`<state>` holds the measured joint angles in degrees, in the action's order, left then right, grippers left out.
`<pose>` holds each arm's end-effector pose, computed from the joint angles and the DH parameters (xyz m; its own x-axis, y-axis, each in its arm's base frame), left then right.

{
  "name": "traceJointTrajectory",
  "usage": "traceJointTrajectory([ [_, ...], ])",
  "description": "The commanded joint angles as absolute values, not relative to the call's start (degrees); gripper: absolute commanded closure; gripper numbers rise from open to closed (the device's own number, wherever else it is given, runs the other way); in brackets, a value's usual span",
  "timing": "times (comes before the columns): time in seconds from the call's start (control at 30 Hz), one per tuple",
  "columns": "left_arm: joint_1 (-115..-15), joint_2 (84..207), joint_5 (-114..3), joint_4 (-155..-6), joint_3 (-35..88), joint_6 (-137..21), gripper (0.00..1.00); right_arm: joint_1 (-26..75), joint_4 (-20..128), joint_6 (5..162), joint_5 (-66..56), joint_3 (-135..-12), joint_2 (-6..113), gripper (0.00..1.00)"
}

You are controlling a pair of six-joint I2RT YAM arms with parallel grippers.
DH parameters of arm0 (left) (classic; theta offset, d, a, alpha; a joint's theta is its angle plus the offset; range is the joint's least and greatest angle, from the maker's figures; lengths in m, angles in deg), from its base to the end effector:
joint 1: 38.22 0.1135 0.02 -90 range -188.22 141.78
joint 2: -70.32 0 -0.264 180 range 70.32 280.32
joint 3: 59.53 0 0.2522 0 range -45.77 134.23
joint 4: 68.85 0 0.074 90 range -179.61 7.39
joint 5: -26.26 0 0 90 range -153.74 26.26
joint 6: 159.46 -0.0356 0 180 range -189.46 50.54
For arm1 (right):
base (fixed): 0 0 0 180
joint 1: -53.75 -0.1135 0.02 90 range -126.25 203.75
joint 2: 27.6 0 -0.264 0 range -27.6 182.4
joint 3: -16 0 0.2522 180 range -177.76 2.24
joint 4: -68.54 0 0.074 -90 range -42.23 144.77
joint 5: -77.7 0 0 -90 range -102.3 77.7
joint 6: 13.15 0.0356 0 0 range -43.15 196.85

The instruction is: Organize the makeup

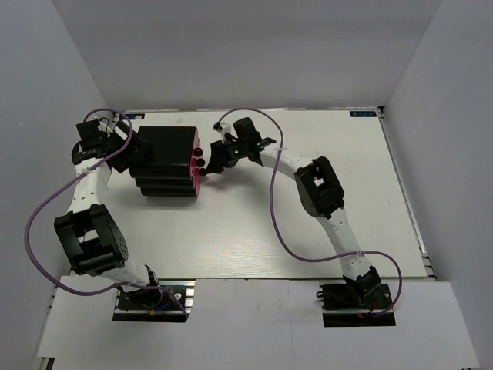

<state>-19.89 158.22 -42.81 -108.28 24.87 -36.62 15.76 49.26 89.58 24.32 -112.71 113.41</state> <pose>0.3273 0.0950 0.2889 -0.5186 -0.7054 -0.4832 -0.3888 0.6979 -0.6015 0.4275 0.3608 0.1722 -0.5997 -0.2440 -0.7621 -0.7816 0.3829 0.4924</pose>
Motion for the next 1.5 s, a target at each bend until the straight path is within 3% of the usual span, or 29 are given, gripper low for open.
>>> traceJointTrajectory([
  [0.0,-19.67,157.51,-40.8,-108.89,25.6,-36.24,0.02,15.87,50.99,88.71,26.63,-114.39,115.39,0.35],
  [0.73,-19.67,155.84,-40.45,-108.63,24.28,-36.06,0.02,13.59,58.02,96.89,30.59,-122.03,123.83,0.37],
  [0.93,-19.67,155.67,-40.62,-108.89,24.37,-36.06,0.02,13.5,60.13,98.2,32.33,-120.73,124.18,0.48],
  [1.1,-19.67,155.67,-40.63,-108.98,23.84,-36.06,0.02,14.03,71.03,107.17,37.53,-115.8,123.74,0.59],
  [1.33,-19.67,155.67,-40.98,-109.07,23.75,-36.15,0.02,14.46,71.21,108.4,37.18,-114.13,123.4,0.74],
  [1.47,-19.67,156.02,-41.33,-109.33,24.02,-36.24,0.02,15.78,70.6,107.18,35.95,-110.36,120.85,0.77],
])
